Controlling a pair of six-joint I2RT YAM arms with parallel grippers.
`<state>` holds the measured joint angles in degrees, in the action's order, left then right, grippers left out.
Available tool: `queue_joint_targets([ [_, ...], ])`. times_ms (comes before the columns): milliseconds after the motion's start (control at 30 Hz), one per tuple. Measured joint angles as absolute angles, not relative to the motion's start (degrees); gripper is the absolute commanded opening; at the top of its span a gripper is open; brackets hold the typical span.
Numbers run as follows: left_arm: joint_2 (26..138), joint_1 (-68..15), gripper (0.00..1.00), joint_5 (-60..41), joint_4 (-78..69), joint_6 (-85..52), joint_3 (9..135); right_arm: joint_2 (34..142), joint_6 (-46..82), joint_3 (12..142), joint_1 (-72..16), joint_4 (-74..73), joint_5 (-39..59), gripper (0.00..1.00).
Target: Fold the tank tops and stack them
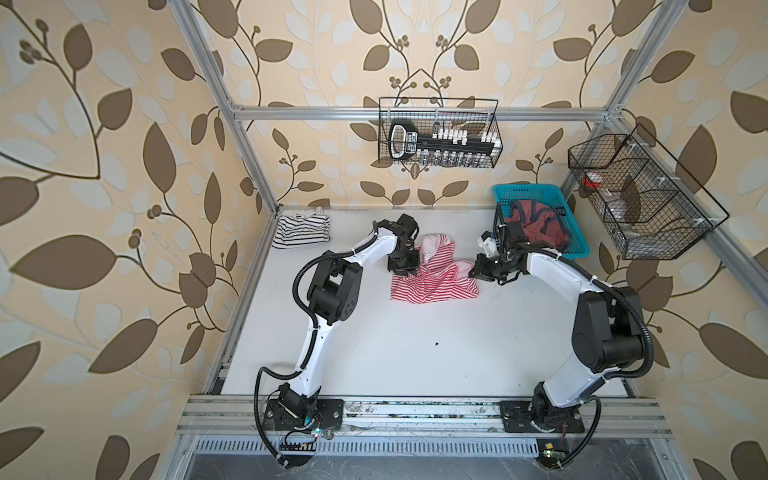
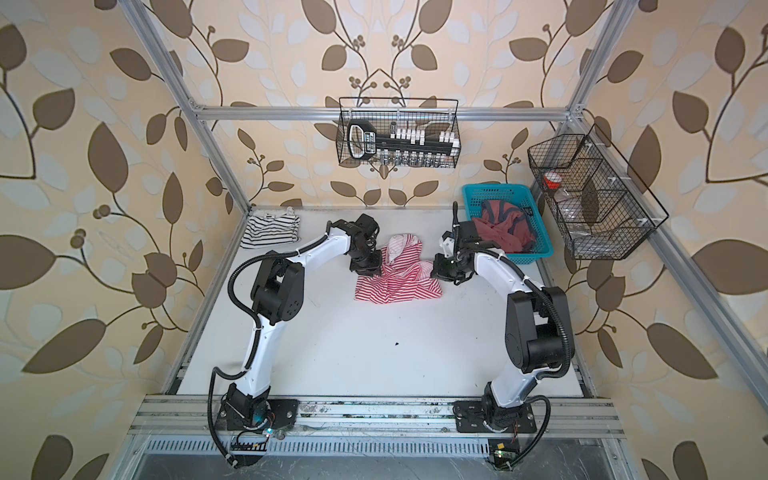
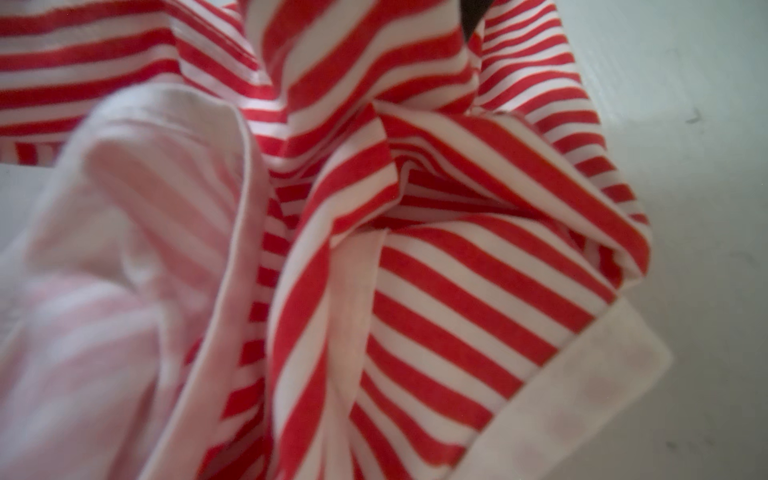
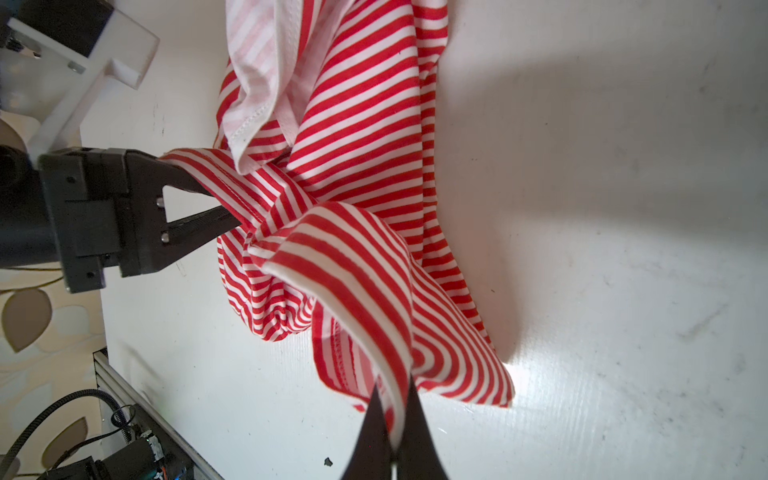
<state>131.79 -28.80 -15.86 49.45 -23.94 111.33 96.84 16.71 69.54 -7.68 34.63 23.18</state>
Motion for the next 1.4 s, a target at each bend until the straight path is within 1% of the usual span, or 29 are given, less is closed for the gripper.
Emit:
queue_joint_targets([
  [67,131.8,-28.8,0.18,-15.7,49.5,-23.8,111.4,96.8,16.7,69.5,-7.7,34.6,23.2,0.0],
  [200,131.8,-28.8,0.13,-14.7,49.5,-23.4,111.4,96.8,16.8,69.5,-7.7,34.5,23.2,0.0],
  [233,131.8,-28.8,0.1,-14.5,49.5,-23.2,111.4,96.8,16.9,69.5,-7.7,34.5,23.2,0.0],
  [300,131.8,-28.8,0.01,-14.3,49.8,-22.7,111.5,96.8,16.9,69.5,-7.7,34.5,23.2,0.0],
  [333,131.8,-28.8,0.0,-14.3,50.1,-22.6,111.6,96.8,16.9,69.5,-7.7,34.4,23.2,0.0],
  [500,131.3,-28.8,0.0,-13.0,52.9,-20.8,112.9,96.8,16.9,69.5,-7.7,34.4,23.2,0.0],
  [633,128.2,-28.7,0.0,-10.3,57.1,-18.1,112.6,96.8,16.8,69.4,-7.3,34.5,23.1,0.0],
  [767,119.6,-27.6,0.0,-6.8,60.4,-15.0,109.1,95.8,16.3,69.4,-5.3,34.9,23.1,0.0],
  [900,110.2,-25.5,0.0,-2.5,63.8,-11.9,107.2,92.6,15.5,69.9,-2.9,36.4,23.0,0.0],
  [1000,105.4,-24.9,0.0,-0.3,65.5,-9.2,107.2,90.0,14.9,71.9,-2.4,37.2,23.4,0.0],
  [1100,103.3,-25.0,0.0,0.6,67.5,-6.6,107.0,87.0,14.3,72.9,-2.4,37.4,23.6,0.0],
  [1200,102.9,-25.2,0.04,0.5,68.8,-3.7,104.9,84.7,13.8,73.0,-2.3,38.3,23.8,0.0],
  [1333,103.1,-25.1,0.15,-0.1,69.8,0.3,99.7,84.1,13.6,72.3,-2.2,38.8,24.8,0.0],
  [1400,104.7,-25.1,0.28,-0.5,71.4,2.0,99.0,84.6,13.6,70.8,-2.1,38.8,25.4,0.0],
])
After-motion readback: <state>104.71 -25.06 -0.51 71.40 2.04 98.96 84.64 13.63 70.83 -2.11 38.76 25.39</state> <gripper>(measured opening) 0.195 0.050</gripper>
